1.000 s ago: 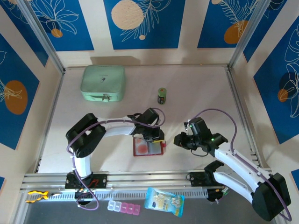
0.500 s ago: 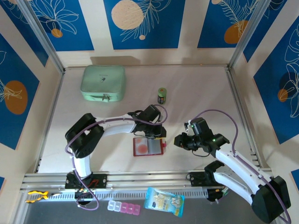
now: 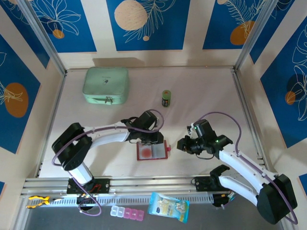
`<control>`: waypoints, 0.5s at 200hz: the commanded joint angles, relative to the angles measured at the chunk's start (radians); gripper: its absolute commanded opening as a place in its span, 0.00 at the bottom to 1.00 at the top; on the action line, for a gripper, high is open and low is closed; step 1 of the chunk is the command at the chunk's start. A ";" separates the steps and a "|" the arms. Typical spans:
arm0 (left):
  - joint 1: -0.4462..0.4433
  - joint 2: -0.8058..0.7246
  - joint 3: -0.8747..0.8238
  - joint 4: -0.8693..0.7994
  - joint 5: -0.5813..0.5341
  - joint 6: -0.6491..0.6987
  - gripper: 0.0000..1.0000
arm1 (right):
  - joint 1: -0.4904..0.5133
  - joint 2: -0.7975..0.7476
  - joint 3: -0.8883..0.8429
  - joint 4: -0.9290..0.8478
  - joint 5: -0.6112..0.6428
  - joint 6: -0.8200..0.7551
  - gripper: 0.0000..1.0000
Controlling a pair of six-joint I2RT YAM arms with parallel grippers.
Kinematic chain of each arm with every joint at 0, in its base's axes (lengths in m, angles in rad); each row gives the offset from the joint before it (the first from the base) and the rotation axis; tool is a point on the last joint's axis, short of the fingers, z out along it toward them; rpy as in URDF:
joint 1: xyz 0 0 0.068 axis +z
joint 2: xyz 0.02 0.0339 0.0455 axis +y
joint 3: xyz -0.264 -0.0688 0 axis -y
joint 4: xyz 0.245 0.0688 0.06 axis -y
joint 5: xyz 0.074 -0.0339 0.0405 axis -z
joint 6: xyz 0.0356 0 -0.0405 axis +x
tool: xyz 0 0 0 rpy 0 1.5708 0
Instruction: Take the credit cards out of the card holder
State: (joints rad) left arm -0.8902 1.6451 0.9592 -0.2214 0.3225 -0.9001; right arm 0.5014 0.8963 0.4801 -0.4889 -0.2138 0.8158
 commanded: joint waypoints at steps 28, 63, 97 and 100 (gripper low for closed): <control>0.019 -0.126 -0.108 -0.035 -0.043 0.035 0.23 | 0.054 0.033 0.068 0.023 -0.011 0.042 0.20; 0.019 -0.209 -0.191 -0.063 -0.058 0.067 0.25 | 0.098 0.054 0.096 -0.020 -0.029 0.040 0.20; 0.019 -0.290 -0.228 -0.127 -0.078 0.115 0.26 | 0.104 0.087 0.148 -0.112 -0.006 -0.014 0.19; 0.019 -0.299 -0.224 -0.149 -0.093 0.125 0.26 | 0.107 0.087 0.154 -0.121 0.000 -0.017 0.19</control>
State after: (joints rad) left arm -0.8772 1.4128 0.7395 -0.2684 0.2798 -0.8467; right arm 0.5968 0.9710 0.5739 -0.5159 -0.2142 0.8368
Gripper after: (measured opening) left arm 0.256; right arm 0.195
